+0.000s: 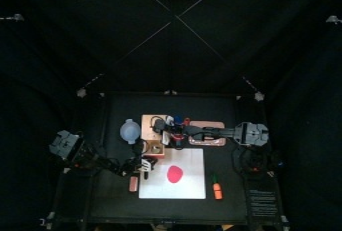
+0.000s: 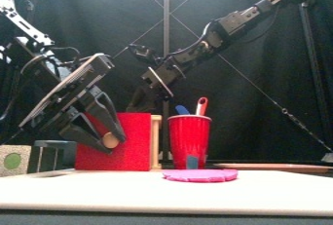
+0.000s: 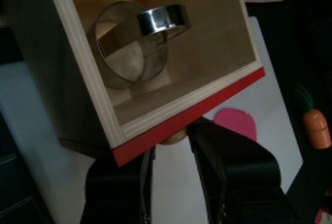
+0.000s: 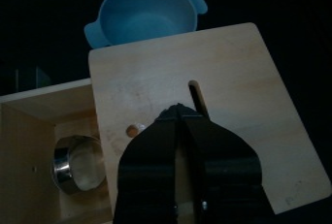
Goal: Get the cutter from the drawer then cut the dough then place the extra dough in the bowl
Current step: Place the cutter on the board
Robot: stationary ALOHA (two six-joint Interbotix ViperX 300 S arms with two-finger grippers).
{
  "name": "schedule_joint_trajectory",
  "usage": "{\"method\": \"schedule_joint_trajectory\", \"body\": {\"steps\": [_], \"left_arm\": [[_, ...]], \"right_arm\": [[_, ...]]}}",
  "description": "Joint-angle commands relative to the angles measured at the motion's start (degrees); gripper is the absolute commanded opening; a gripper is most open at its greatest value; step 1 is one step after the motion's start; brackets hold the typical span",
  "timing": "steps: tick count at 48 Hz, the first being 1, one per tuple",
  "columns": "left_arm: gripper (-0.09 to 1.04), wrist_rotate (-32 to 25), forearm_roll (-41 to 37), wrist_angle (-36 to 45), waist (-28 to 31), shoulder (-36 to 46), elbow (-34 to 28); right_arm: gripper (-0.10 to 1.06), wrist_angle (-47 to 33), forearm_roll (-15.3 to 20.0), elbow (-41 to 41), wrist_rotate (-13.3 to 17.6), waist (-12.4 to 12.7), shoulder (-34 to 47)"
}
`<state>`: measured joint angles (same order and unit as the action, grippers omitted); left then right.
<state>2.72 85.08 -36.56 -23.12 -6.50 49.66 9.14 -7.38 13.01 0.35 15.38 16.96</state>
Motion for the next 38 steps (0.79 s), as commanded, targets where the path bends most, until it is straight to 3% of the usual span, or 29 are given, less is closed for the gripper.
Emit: {"method": "schedule_joint_trajectory", "body": {"steps": [1,22,38], "left_arm": [[0.73,-0.2,-0.4,-0.2,-0.6,0.4,-0.9],[0.76,-0.4,-2.3,0.3,-3.2,4.7,0.4],[0.75,-0.7,-19.4,1.8,-8.8,21.6,9.1]], "right_arm": [[0.02,0.8,0.2,0.2,0.1,0.1,0.6],[0.02,0.9,0.2,-0.1,0.1,-0.2,0.6],[0.02,0.9,-0.2,-1.5,0.1,-0.6,0.5]]}}
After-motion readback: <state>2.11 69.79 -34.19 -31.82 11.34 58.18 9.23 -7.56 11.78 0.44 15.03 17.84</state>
